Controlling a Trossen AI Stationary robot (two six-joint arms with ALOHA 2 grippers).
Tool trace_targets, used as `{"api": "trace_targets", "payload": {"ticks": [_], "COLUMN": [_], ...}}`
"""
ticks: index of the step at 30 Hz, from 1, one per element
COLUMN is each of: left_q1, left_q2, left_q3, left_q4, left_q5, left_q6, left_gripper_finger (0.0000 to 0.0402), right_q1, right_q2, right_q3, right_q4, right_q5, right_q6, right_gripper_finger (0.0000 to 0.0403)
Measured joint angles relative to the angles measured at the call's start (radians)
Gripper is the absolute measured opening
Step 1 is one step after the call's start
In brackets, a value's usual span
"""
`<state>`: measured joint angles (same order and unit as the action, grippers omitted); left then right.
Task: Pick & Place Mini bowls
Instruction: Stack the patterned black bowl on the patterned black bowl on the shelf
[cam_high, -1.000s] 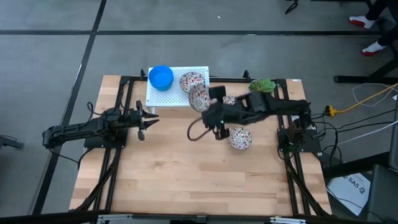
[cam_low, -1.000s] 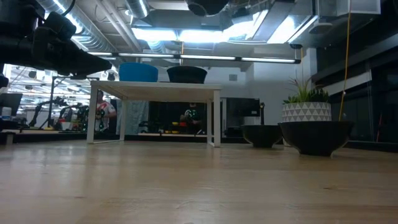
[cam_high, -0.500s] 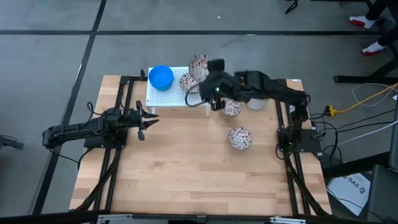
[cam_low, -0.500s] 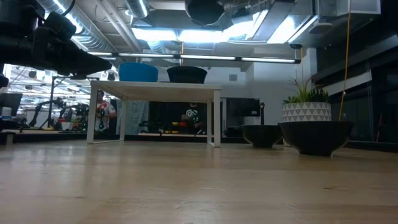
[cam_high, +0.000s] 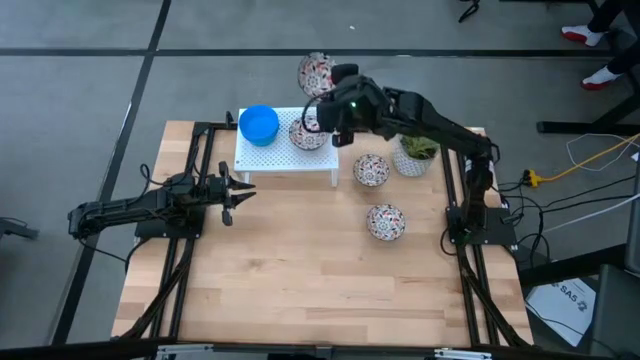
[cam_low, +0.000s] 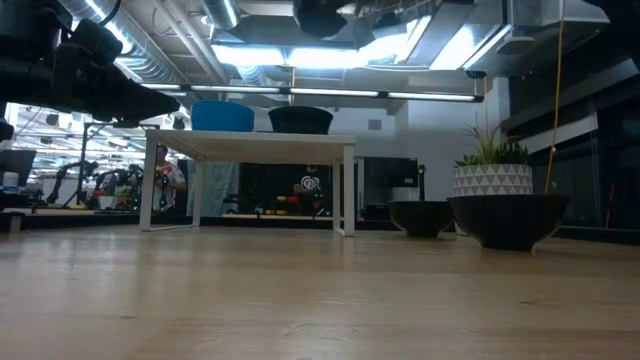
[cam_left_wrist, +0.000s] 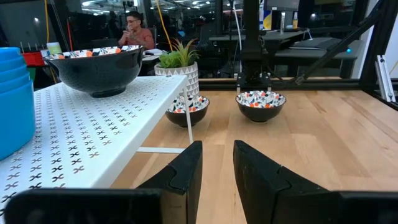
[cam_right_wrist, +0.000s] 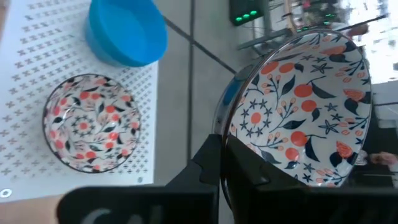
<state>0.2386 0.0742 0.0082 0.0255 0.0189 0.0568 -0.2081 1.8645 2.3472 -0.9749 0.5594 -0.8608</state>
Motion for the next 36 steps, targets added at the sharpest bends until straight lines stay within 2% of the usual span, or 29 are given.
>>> {"api": "trace_targets", "payload": {"ticks": [7,13,19,29,36], "left_q1": [0.000,0.000,0.000,0.000,0.000], "left_q2": [0.000,0.000,0.000,0.000,0.000], "left_q3": [0.000,0.000,0.000,0.000,0.000], "left_q4": [0.000,0.000,0.000,0.000,0.000], "left_q5": [0.000,0.000,0.000,0.000,0.000], "left_q6": [0.001,0.000,0.000,0.000,0.000], "left_gripper_finger": [0.0086,0.0086,0.0086,0.0086,0.0086], "right_q1": [-0.076,-0.099,-0.106,-0.120,-0.122], "right_q2": [0.000,0.002,0.012,0.091,0.094], "right_q3": [-0.073,-0.160,-0.165,-0.165,-0.165], "right_q4": [-0.011,0.012,0.028,-0.019,-0.038], "right_q5": [-0.112,-0.180,-0.267,-0.289,-0.319], "right_q6": [0.025,0.041,0.054,0.068,0.092], "right_gripper_finger": [0.0012,0.0012,0.0012,0.0012,0.0012]}}
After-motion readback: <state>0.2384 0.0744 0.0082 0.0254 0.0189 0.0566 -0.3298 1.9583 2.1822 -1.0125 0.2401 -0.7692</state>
